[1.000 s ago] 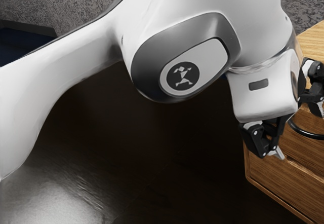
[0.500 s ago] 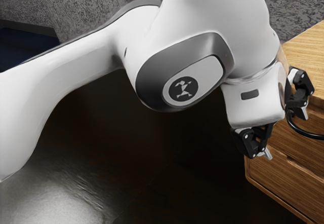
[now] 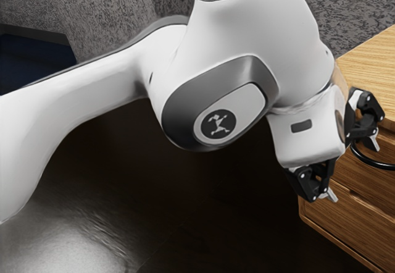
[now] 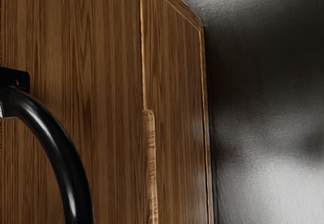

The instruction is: Pull the drawer handle with one arm to open the drawer

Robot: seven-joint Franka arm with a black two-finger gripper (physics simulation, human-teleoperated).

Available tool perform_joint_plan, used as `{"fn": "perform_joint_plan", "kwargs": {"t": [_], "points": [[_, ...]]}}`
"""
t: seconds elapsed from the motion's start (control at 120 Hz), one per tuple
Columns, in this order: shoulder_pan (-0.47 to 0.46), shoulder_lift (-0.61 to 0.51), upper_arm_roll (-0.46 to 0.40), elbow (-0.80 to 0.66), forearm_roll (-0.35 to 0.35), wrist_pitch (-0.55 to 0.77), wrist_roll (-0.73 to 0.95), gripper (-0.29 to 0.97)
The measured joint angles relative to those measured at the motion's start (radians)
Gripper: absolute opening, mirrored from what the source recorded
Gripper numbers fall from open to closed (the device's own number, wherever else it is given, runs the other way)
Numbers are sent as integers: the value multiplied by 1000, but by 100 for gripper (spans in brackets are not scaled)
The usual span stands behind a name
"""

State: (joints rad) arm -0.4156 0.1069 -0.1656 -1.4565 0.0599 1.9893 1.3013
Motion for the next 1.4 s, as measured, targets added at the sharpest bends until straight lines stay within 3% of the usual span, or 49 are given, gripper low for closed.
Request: {"fn": "perform_joint_plan", "kwargs": {"t": [0.383, 0.683, 0.808, 1.092, 1.208, 1.325, 1.4], "points": [[-1, 1, -2, -33, -3, 22, -4, 68], [3, -9, -2, -30, -2, -53, -6, 69], [-4, -61, -1, -68, -1, -87, -5, 60], [-25, -174, 2, -211, -3, -109, -2, 70], [-30, -215, 2, -262, -3, -109, -3, 62], [-37, -248, 3, -306, -2, -105, -10, 61], [-41, -273, 3, -339, -2, -102, -16, 67]]}}
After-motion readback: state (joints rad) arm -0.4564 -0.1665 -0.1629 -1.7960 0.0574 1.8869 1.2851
